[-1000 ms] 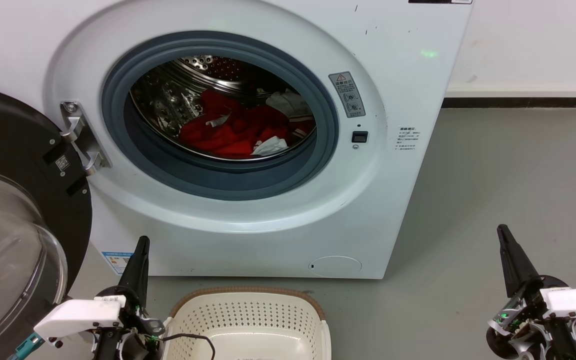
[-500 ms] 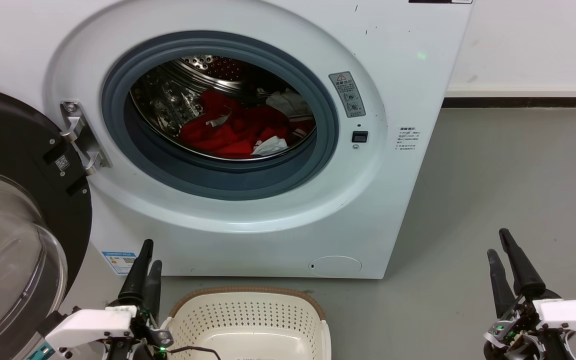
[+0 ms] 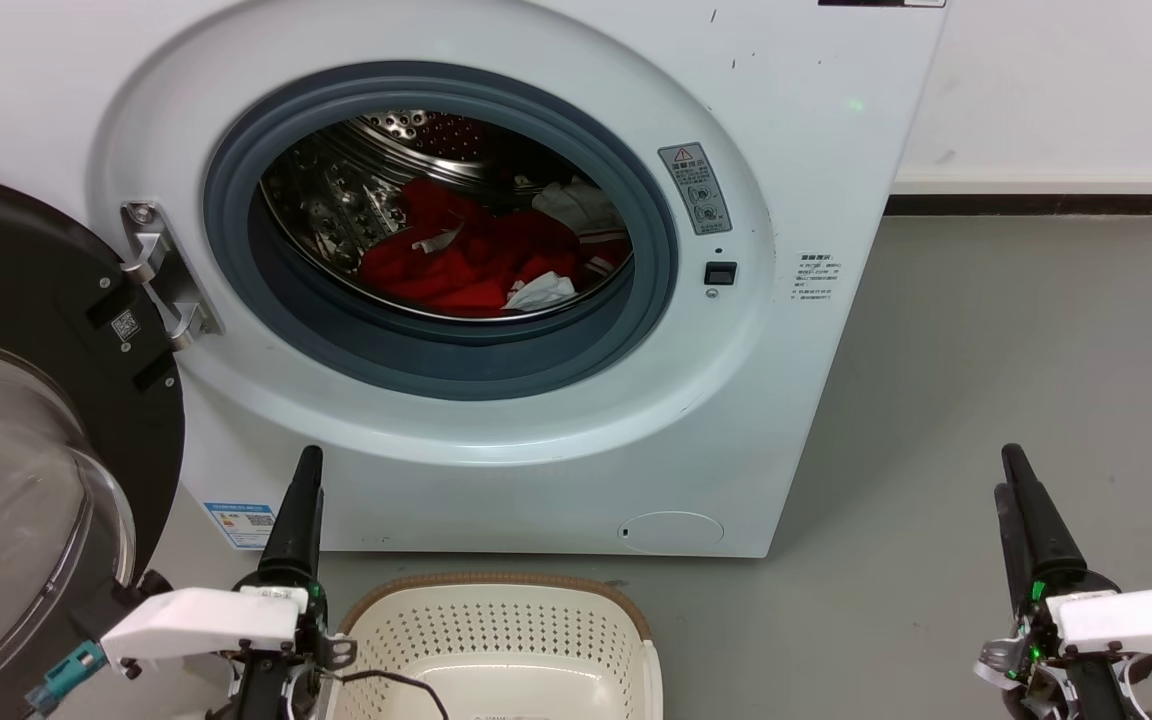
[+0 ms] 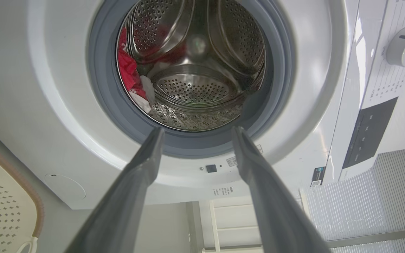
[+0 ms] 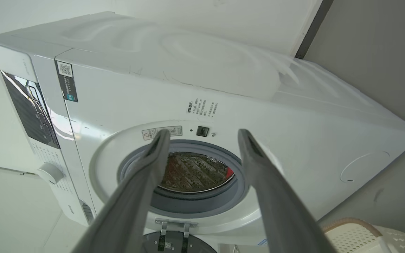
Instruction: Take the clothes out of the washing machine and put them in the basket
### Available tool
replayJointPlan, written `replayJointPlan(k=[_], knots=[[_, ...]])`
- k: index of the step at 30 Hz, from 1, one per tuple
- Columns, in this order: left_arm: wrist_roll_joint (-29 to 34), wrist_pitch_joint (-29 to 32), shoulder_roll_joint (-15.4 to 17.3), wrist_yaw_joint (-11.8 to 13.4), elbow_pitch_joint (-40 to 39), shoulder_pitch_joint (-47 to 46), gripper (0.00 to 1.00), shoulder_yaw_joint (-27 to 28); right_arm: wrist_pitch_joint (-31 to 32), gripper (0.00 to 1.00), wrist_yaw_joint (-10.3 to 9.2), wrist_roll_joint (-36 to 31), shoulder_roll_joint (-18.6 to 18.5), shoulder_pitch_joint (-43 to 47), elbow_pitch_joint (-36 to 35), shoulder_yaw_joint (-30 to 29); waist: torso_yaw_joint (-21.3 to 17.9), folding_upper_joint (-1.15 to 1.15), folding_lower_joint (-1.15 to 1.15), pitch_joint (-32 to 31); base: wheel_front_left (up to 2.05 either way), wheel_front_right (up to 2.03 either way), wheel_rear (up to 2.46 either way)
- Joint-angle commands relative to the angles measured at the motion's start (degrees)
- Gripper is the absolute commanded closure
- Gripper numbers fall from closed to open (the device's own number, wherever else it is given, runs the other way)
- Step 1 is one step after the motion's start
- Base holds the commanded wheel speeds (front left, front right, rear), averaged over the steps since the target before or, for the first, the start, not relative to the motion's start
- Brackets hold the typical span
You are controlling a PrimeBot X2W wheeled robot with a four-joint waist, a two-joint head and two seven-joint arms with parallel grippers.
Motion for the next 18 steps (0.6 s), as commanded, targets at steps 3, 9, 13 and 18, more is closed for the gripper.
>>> replayJointPlan(k=[3, 9, 13, 18], knots=[[5.1, -1.2, 0.2, 0.0, -2.4, -1.9, 0.00, -0.7, -1.2, 0.00, 0.01, -6.2, -0.2, -0.5, -2.2, 0.1, 0.0, 0.00, 0.00, 0.0, 0.00, 0.00, 0.00], [11.3, -2.3, 0.2, 0.0, -3.1, -2.1, 0.00, -1.7, -2.3, 0.00, 0.01, -13.6, -0.2, -0.1, -3.4, 0.5, 0.1, 0.00, 0.00, 0.0, 0.00, 0.00, 0.00], [16.3, -3.2, 0.2, 0.0, -3.2, -2.3, 0.00, -2.5, -3.2, 0.00, 0.01, -19.1, -0.2, 0.1, -4.2, 0.9, 0.1, 0.00, 0.00, 0.0, 0.00, 0.00, 0.00], [21.6, -4.2, 0.2, 0.4, -3.4, -2.7, 0.00, -3.7, -4.3, 0.00, 0.01, -25.3, -0.2, 0.4, -5.1, 1.4, 0.1, 0.00, 0.00, 0.0, 0.00, 0.00, 0.00]])
